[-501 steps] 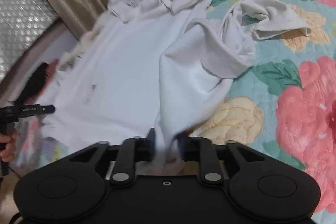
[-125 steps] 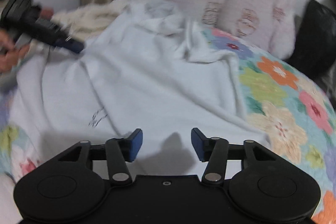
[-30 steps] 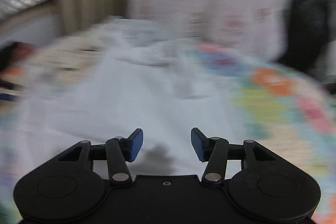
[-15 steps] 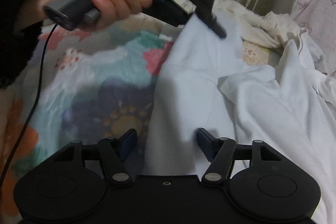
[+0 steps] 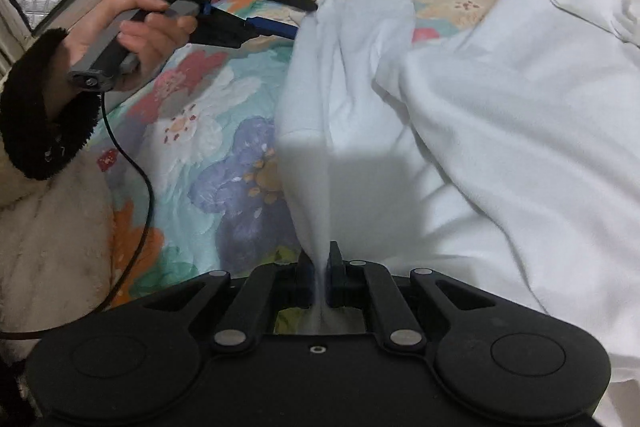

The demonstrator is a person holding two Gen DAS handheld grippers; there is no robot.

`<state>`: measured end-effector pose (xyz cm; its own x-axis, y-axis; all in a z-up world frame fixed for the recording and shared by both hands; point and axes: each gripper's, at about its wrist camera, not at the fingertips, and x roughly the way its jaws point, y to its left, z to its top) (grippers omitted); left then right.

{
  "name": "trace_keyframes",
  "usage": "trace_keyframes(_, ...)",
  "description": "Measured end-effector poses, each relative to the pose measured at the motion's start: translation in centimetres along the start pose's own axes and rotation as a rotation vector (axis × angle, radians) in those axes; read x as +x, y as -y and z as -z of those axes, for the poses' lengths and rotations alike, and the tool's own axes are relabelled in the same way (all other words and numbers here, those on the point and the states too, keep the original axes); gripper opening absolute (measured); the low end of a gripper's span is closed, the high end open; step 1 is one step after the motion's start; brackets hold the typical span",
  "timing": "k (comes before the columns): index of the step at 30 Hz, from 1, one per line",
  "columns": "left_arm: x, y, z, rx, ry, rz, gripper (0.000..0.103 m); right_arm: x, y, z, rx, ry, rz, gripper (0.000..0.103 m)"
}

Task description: Fold clothes

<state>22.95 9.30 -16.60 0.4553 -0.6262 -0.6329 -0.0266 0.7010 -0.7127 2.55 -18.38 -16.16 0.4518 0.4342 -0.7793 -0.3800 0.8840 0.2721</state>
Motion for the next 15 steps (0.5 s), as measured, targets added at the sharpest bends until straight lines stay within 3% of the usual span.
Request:
trace_keyframes(2, 1.1, 0.0, -0.6, 0.003, -0.002, 0.001, 0.047, -0.3, -0.6, 0.0, -0.023, 0.016, 0.002, 0.008)
trace_keyframes(4, 2.4, 0.1, -1.2, -0.035, -0.017, 0.048, 0.049, -0.7, -1.3, -0.2, -0.048, 0.032, -0.003, 0.008)
trace_keyframes(6, 3.9, 0.8, -1.1, -0.005, -0.035, 0.063, 0.049, -0.8, -1.6, -0.3, -0.064, 0.029, -0.013, 0.008)
trace_keyframes(8, 5.0, 1.6, -1.0, 0.060, -0.010, 0.039, 0.035, -0.3, -1.9, -0.3, -0.087, 0.012, -0.002, 0.008)
trace_keyframes(9, 5.4, 1.7, -1.1, 0.075, 0.003, 0.034, 0.012, 0.0, -1.8, -0.3, -0.087, 0.006, -0.001, 0.008)
trace_keyframes(12, 5.4, 0.5, -1.5, -0.038, 0.027, 0.144, 0.011, 0.6, -1.5, -0.3, -0.064, -0.001, -0.005, 0.008)
trace_keyframes(15, 3.2, 0.9, -1.5, -0.060, 0.124, 0.209, 0.010, 0.7, -1.6, -0.1, -0.071, 0.008, 0.001, 0.008)
